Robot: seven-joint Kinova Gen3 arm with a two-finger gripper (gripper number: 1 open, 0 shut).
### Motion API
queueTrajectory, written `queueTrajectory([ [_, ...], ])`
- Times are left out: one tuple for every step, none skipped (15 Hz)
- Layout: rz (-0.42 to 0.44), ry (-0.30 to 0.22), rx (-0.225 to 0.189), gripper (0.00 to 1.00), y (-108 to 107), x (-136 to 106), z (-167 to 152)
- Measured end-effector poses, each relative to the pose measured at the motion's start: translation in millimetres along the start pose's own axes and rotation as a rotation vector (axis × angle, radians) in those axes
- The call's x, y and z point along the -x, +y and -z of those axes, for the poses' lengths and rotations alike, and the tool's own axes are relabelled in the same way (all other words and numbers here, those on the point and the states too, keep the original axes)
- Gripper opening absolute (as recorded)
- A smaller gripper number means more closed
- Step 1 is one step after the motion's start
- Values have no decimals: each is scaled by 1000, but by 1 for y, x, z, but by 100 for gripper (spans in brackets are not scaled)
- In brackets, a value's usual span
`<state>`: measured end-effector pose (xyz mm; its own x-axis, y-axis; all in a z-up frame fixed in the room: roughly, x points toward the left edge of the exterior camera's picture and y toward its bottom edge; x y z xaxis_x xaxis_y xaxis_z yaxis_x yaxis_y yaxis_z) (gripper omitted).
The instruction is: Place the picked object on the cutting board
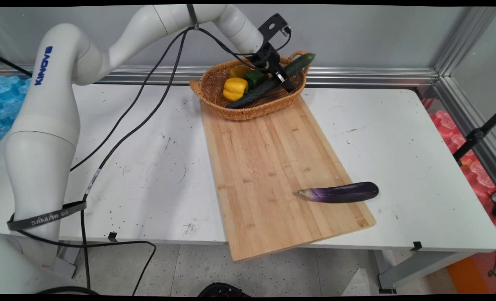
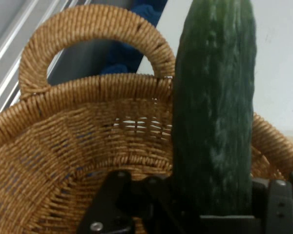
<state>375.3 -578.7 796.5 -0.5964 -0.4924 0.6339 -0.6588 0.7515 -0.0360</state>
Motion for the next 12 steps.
queueTrajectory([
  [-3,-1,1,0,1,-2,3],
  [-8,-2,1,0,2,-4,7],
  [-12,-3,1,0,3,-7,10],
  [-19,-3,0,0,5,-12,14],
  [-24,-2,0,0,7,-16,17],
  [-30,0,-2,0,9,-21,21],
  [-37,2,-3,0,12,-27,25],
  [-44,4,-4,0,15,-33,28],
  [-50,5,-4,0,18,-38,31],
  [-55,6,-5,0,20,-42,33],
  [-61,6,-5,0,23,-46,35],
  [-68,7,-5,0,26,-51,38],
])
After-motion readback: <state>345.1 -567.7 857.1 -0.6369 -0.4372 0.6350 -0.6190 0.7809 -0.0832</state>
